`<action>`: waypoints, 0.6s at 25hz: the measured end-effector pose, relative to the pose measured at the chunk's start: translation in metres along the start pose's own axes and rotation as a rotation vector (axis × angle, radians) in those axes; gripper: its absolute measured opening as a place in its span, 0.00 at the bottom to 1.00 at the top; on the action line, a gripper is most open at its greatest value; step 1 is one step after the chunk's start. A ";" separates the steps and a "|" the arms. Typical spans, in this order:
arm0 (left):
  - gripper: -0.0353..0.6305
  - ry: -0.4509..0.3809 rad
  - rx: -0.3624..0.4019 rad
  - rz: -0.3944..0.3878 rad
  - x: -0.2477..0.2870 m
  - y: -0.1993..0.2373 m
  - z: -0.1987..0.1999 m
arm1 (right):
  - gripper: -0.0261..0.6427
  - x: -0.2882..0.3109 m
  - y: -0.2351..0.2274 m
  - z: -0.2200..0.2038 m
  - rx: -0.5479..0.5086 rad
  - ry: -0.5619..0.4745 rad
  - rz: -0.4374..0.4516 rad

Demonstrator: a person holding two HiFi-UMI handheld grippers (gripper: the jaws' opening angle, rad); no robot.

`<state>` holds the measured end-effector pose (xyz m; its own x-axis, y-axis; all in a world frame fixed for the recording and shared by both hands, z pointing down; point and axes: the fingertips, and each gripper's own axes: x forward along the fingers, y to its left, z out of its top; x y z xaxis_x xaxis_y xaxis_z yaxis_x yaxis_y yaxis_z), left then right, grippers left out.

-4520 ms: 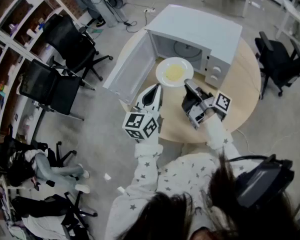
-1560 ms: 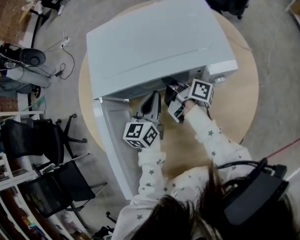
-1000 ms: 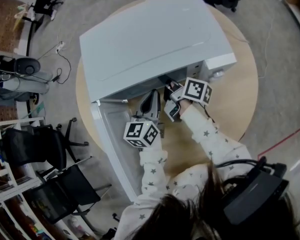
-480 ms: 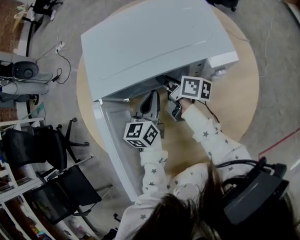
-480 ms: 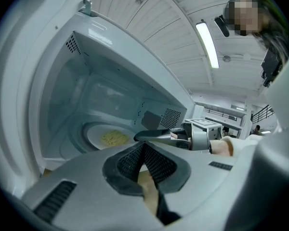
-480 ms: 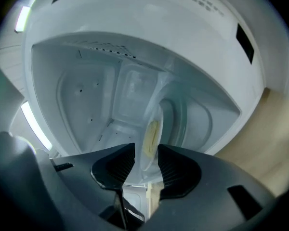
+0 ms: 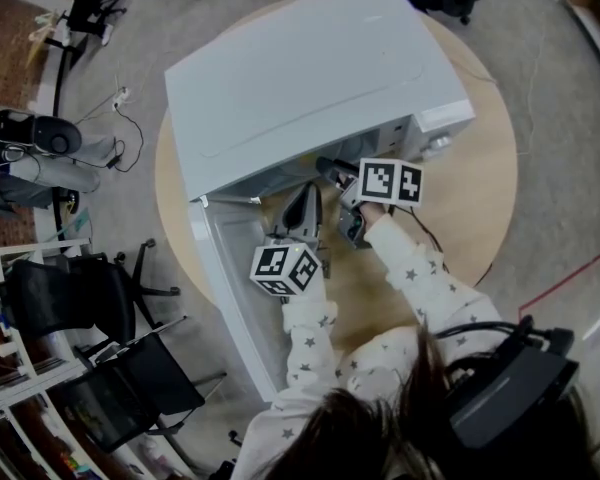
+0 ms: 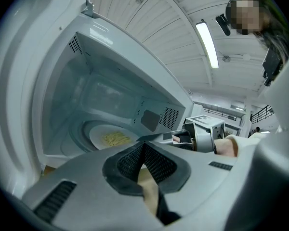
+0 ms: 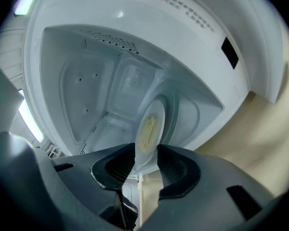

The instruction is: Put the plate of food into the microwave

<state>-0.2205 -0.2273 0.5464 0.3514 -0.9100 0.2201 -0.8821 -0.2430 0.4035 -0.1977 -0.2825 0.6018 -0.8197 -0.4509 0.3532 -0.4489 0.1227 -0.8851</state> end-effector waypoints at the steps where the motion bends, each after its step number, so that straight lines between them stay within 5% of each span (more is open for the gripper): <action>1: 0.05 -0.001 0.002 -0.001 0.000 0.000 0.000 | 0.24 -0.001 -0.001 0.000 0.001 0.001 -0.003; 15: 0.05 0.004 0.005 -0.001 -0.006 -0.013 -0.006 | 0.24 -0.017 -0.009 -0.011 0.072 0.009 0.029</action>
<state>-0.2087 -0.2170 0.5451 0.3538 -0.9082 0.2234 -0.8833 -0.2460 0.3991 -0.1835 -0.2665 0.6066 -0.8352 -0.4401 0.3298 -0.3987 0.0714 -0.9143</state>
